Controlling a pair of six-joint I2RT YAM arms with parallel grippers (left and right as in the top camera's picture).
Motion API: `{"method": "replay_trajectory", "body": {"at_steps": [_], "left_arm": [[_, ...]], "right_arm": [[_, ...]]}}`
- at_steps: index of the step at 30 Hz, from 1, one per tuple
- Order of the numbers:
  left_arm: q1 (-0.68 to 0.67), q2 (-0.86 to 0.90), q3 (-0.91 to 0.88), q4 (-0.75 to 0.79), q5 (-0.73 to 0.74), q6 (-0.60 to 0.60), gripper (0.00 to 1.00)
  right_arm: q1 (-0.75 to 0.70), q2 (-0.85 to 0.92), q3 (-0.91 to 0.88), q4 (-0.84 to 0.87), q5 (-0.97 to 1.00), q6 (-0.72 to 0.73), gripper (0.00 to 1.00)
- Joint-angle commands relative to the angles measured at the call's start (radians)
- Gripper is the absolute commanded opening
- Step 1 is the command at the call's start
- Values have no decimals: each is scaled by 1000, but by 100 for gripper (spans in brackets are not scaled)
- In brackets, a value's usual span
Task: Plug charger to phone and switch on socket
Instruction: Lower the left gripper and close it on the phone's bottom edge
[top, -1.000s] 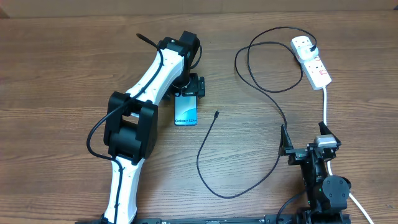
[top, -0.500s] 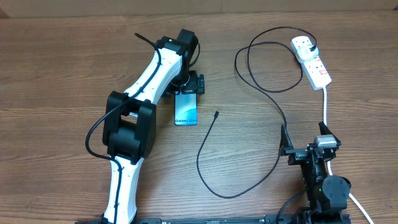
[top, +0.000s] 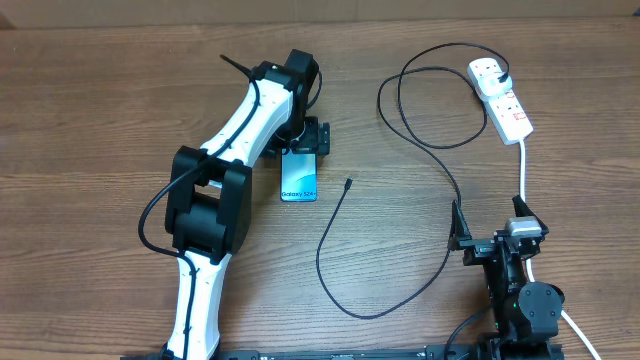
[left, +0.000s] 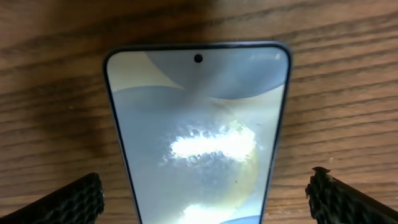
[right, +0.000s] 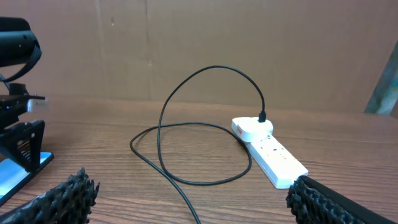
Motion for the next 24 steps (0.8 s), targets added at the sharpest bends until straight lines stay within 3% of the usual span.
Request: {"method": "replay_trajectory", "body": {"at_steps": [1,24], "left_arm": [[7,10,-39,18,8,19,99],[-16,10,-71,30,-9,-9,100]], "right_arm": [[-3,-10,-10,5,2,6,100],[-3,-10,-10,5,2,6,100]]}}
